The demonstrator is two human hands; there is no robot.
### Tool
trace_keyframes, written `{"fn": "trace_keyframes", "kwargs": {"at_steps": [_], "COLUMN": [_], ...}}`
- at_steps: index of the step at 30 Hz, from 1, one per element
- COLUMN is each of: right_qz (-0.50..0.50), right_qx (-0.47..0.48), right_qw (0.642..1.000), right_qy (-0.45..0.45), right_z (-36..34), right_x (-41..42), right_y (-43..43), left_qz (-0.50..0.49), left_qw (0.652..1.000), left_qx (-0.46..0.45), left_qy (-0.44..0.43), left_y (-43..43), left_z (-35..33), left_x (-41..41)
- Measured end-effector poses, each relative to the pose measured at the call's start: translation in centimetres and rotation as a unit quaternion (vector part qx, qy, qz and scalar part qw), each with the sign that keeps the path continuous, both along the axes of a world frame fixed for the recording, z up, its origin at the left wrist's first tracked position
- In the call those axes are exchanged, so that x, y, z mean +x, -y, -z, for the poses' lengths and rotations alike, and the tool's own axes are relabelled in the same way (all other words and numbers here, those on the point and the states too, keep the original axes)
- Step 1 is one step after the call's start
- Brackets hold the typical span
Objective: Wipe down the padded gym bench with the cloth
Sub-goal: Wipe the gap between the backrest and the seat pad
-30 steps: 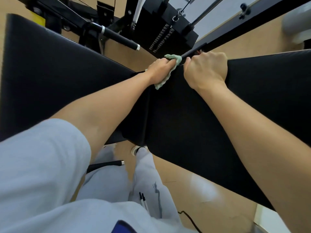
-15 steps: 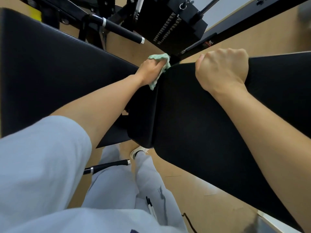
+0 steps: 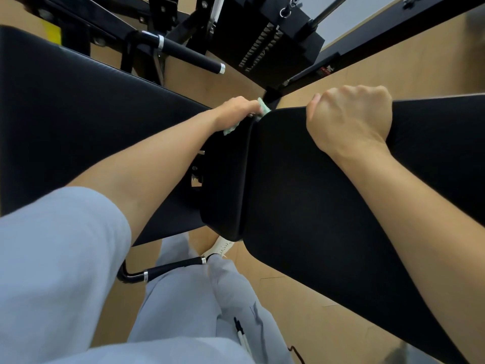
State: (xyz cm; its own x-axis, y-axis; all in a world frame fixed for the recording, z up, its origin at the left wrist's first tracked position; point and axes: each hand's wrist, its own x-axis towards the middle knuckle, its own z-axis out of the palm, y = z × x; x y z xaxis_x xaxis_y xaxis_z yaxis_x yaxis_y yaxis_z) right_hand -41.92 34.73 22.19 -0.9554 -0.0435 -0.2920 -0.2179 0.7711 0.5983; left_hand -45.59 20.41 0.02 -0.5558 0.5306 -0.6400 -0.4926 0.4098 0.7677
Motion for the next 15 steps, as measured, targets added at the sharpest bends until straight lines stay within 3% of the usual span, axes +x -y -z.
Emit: {"fn": "trace_keyframes", "kwargs": {"at_steps": [4, 8, 11, 15], "right_qz": [0.002, 0.006, 0.005, 0.010], "right_qx": [-0.004, -0.009, -0.003, -0.001], "right_qw": [1.000, 1.000, 1.000, 1.000], "right_qy": [-0.002, -0.003, 0.001, -0.003], "right_z": [-0.2, -0.4, -0.3, 0.0], "right_x": [0.0, 0.0, -0.1, -0.2], "right_y": [0.2, 0.3, 0.3, 0.1], "left_qz": [0.028, 0.056, 0.078, 0.021], "left_qw": [0.990, 0.976, 0.980, 0.993], "left_qx": [0.003, -0.015, -0.056, -0.098], "left_qy": [-0.137, -0.208, -0.173, -0.060], "left_y": [-0.7, -0.4, 0.8, 2.7], "left_z": [-1.4, -1.1, 0.7, 4.0], "left_x": [1.2, 1.6, 1.0, 0.8]}}
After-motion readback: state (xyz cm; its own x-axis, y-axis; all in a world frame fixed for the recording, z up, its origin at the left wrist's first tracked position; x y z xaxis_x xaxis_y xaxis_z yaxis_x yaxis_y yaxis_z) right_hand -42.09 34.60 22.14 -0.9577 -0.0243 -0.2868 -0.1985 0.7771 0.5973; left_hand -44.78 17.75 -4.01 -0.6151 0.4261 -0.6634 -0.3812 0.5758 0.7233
